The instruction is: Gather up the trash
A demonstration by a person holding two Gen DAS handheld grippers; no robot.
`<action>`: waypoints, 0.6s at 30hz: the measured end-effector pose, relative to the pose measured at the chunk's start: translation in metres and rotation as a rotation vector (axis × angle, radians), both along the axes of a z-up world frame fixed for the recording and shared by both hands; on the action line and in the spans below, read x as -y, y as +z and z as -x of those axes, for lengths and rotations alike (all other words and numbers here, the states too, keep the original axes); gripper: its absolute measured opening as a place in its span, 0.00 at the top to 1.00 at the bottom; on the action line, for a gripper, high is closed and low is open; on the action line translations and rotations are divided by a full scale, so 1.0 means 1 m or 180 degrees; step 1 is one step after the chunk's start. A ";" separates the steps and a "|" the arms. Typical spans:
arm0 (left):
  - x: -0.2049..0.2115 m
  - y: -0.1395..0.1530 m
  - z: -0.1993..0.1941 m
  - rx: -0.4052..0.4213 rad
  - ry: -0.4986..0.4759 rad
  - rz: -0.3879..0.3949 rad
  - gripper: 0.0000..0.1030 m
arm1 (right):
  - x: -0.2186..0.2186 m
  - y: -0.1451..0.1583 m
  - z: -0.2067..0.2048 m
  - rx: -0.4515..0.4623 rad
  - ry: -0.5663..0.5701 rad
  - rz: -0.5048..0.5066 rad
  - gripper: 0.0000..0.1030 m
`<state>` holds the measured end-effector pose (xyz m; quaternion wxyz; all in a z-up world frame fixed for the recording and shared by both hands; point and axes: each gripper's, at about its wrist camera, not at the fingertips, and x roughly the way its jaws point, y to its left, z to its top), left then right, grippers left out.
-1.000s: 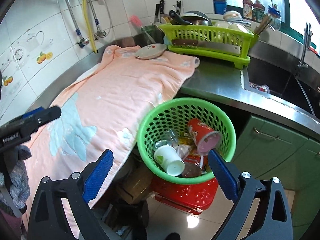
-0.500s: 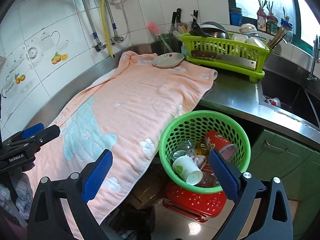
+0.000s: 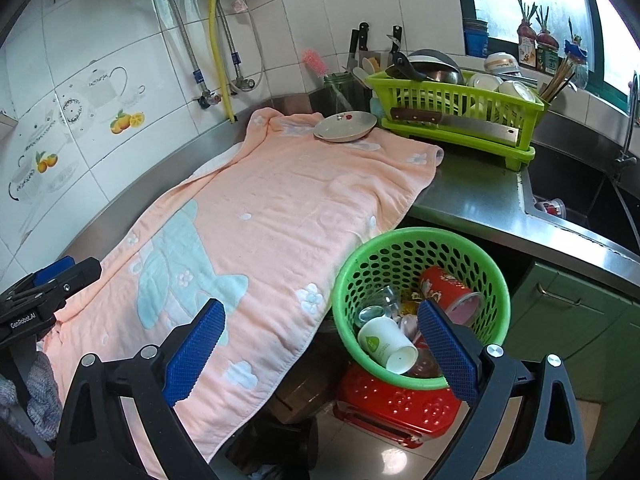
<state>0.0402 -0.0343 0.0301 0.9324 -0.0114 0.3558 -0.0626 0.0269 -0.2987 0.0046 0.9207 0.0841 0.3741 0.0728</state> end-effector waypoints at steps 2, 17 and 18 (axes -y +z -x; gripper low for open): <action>0.001 0.002 0.002 0.0020 -0.0011 -0.0011 0.05 | -0.001 0.001 0.000 0.0009 -0.0003 0.0015 0.09; 0.009 0.012 0.005 0.0141 -0.0096 -0.0008 0.05 | 0.004 0.006 0.003 0.0070 -0.0047 -0.0018 0.09; 0.010 0.012 0.005 0.0143 -0.0096 -0.0015 0.05 | 0.004 0.006 0.003 0.0075 -0.0048 -0.0025 0.09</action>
